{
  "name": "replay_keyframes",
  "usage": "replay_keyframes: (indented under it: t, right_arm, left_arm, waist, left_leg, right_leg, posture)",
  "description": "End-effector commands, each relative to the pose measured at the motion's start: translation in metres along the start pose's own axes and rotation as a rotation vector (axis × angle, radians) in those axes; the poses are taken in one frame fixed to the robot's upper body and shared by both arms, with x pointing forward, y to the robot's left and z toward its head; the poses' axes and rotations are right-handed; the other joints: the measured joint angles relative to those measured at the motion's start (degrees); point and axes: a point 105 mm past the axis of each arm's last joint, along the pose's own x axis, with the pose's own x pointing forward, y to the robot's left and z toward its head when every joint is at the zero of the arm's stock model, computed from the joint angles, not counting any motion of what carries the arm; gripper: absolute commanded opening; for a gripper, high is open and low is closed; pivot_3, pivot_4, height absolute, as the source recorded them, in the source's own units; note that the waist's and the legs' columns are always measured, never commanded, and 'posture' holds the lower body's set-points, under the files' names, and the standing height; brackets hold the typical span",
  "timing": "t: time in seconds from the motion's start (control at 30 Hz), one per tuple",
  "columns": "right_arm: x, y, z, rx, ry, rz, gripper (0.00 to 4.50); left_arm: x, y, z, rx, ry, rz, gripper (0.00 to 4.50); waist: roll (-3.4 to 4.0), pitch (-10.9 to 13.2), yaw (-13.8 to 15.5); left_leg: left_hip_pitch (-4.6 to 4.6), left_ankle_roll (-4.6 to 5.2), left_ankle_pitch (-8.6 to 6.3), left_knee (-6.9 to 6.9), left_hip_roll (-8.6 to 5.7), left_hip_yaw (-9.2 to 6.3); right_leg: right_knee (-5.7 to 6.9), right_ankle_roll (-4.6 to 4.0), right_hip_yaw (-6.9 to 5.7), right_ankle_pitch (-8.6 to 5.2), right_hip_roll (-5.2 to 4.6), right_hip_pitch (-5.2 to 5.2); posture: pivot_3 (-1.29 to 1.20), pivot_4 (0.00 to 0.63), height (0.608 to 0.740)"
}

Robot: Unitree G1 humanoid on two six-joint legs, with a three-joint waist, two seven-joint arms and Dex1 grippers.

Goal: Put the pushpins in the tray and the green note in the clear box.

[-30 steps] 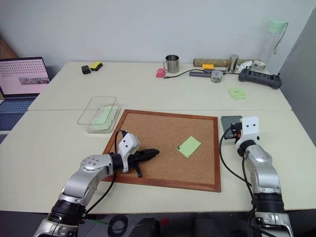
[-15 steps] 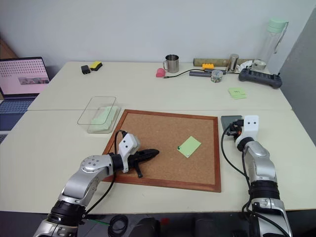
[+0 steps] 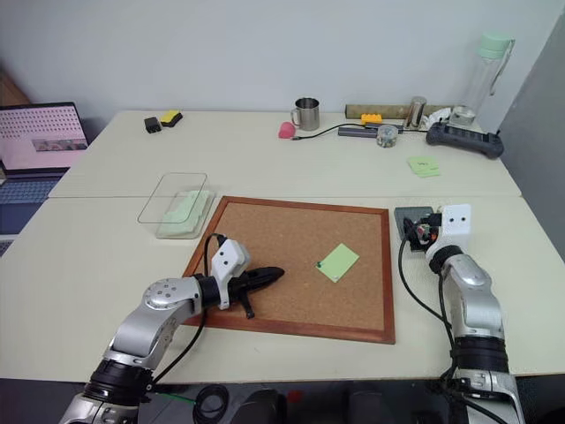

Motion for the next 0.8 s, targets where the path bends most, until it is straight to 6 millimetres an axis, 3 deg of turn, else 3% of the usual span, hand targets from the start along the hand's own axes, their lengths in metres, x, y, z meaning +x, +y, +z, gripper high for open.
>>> replay_keyframes:
  t: [0.03, 0.17, 0.43, 0.67, 0.8]
  right_arm:
    - [-0.007, 0.009, 0.024, -0.025, -0.065, 0.066, 3.98]
    - [-0.022, 0.026, 0.028, -0.071, -0.059, 0.207, 3.98]
    - [-0.054, 0.084, 0.017, -0.086, 0.023, 0.548, 3.98]
    - [-0.054, 0.125, 0.000, -0.073, 0.051, 0.661, 3.98]
    - [-0.052, 0.138, -0.007, -0.066, 0.056, 0.691, 3.98]
  left_arm:
    - [-0.001, -0.002, -0.028, -0.039, 0.105, 0.008, 0.00]
    - [-0.001, -0.003, -0.028, -0.038, 0.105, 0.006, 0.00]
    - [-0.001, -0.003, -0.030, -0.028, 0.110, 0.000, 0.00]
    - [0.001, -0.003, -0.029, -0.016, 0.110, -0.008, 0.00]
    - [0.001, -0.004, -0.029, -0.013, 0.110, -0.009, 0.00]
  waist:
    - [0.00, 0.00, 0.01]
    - [0.00, 0.00, 0.03]
    - [0.00, 0.01, 0.04]
    - [-0.01, 0.01, 0.09]
    - [-0.02, 0.01, 0.10]
  left_leg:
    - [0.00, 0.00, 0.00, 0.00, 0.00, 0.00]
    - [-0.01, 0.00, 0.00, 0.02, 0.01, -0.02]
    - [-0.01, 0.00, 0.00, 0.00, 0.02, -0.11]
    - [-0.02, 0.00, 0.00, 0.02, 0.01, -0.12]
    - [-0.04, -0.01, 0.00, 0.01, 0.02, -0.15]
  right_leg:
    - [0.00, 0.07, 0.00, -0.04, 0.00, 0.00]
    - [0.00, 0.17, -0.01, -0.10, -0.01, 0.01]
    - [-0.04, 0.22, -0.02, -0.13, 0.00, 0.01]
    - [-0.09, 0.23, -0.04, -0.13, 0.00, 0.01]
    - [-0.12, 0.23, -0.05, -0.13, 0.00, 0.01]
  posture:
    - [0.00, 0.150, 0.740]
    - [0.00, 0.150, 0.740]
    - [0.00, 0.150, 0.740]
    - [0.00, 0.150, 0.740]
    - [0.00, 0.150, 0.740]
